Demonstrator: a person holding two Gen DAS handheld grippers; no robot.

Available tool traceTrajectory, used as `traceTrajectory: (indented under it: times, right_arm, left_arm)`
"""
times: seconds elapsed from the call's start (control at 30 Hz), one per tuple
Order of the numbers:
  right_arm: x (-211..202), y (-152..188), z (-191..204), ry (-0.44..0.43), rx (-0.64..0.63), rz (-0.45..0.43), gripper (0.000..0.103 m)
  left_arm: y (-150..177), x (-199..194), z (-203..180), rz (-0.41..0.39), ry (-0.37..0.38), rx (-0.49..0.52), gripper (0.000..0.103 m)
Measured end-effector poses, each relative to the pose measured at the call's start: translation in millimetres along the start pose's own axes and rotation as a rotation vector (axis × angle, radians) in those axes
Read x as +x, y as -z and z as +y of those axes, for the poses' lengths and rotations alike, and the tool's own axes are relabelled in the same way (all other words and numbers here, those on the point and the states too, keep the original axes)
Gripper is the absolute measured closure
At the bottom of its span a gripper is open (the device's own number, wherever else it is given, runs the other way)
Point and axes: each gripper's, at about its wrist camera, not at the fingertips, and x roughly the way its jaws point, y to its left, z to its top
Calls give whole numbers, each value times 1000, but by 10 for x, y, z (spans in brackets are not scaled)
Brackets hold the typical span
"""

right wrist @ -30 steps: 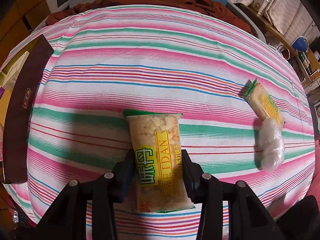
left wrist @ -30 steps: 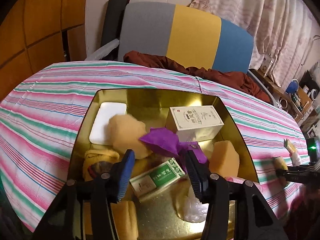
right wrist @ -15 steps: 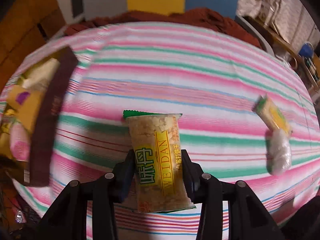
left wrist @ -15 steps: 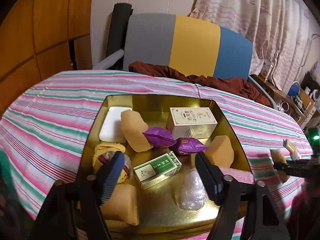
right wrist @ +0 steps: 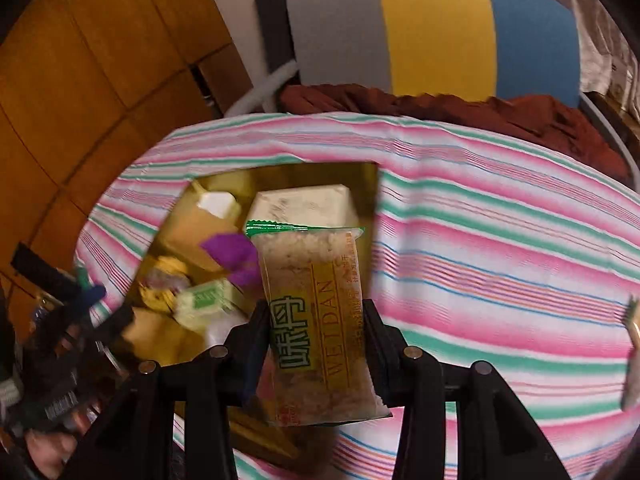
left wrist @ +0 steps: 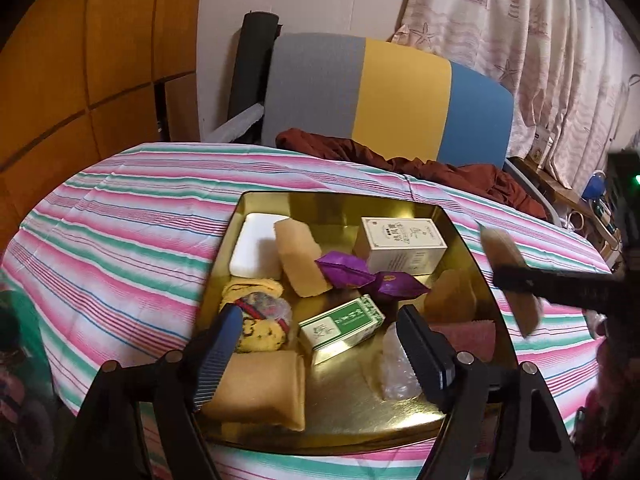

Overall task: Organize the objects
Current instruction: 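Lower the WEIDAN snack pack into the gold tray and open the right tool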

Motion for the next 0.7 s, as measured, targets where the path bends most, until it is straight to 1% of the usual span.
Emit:
traceTrajectory:
  times: [0.13, 0.3, 0.33, 0.37, 0.4, 0.6, 0.7]
  right_arm:
    - [106, -85, 159, -30, 9, 11, 59]
    - [290, -137, 298, -24, -7, 34, 58]
    - [343, -147, 315, -29, -9, 37, 57]
    - [377, -157, 333, -40, -7, 37, 53]
    - [403, -166, 341, -43, -3, 39, 52]
    - [317, -135, 343, -39, 2, 14, 51]
    - [170, -90, 276, -29, 10, -21, 51]
  left_arm:
    - [14, -46, 76, -4, -13, -12, 22]
    - [43, -80, 134, -5, -21, -23, 22]
    - [49, -79, 141, -4, -21, -26, 22]
    - [56, -77, 148, -1, -21, -28, 22]
    - [62, -76, 155, 0, -22, -30, 22]
    - [97, -64, 167, 8, -28, -40, 21]
    - [101, -67, 161, 8, -23, -44, 21]
